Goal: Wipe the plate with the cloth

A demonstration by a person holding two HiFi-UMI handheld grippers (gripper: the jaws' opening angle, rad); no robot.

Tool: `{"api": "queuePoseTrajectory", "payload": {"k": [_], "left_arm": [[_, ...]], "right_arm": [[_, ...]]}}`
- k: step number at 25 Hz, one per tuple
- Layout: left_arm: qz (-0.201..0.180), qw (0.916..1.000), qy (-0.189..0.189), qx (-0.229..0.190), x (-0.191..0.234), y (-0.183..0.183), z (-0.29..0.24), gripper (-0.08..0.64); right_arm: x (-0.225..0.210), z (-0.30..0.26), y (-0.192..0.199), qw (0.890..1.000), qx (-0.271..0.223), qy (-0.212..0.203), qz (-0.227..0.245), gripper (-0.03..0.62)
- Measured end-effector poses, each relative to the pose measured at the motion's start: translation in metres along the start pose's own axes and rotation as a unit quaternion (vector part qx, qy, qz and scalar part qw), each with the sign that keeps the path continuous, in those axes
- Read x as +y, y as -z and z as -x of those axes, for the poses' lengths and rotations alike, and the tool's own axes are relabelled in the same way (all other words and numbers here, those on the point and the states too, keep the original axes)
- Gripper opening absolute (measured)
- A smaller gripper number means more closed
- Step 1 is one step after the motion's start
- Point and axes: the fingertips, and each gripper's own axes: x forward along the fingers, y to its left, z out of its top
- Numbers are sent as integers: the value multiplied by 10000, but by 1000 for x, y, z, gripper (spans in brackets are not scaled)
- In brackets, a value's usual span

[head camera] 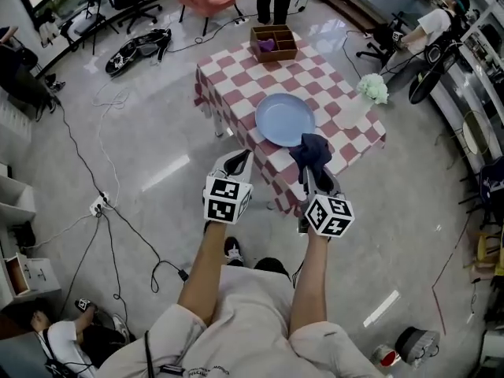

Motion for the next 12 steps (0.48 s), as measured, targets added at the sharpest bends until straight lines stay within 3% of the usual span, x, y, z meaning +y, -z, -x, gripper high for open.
{"api": "queuePoseTrajectory", "payload": {"k": [4, 12], "left_arm": [[191, 9996, 192, 24, 11, 1, -6, 11], [-16, 9995, 303, 98, 23, 2, -20, 12]], "right_arm": [[-1, -6, -4, 9999, -49, 117, 16, 94], [-20, -24, -2, 9995, 31, 307, -49, 94]]}}
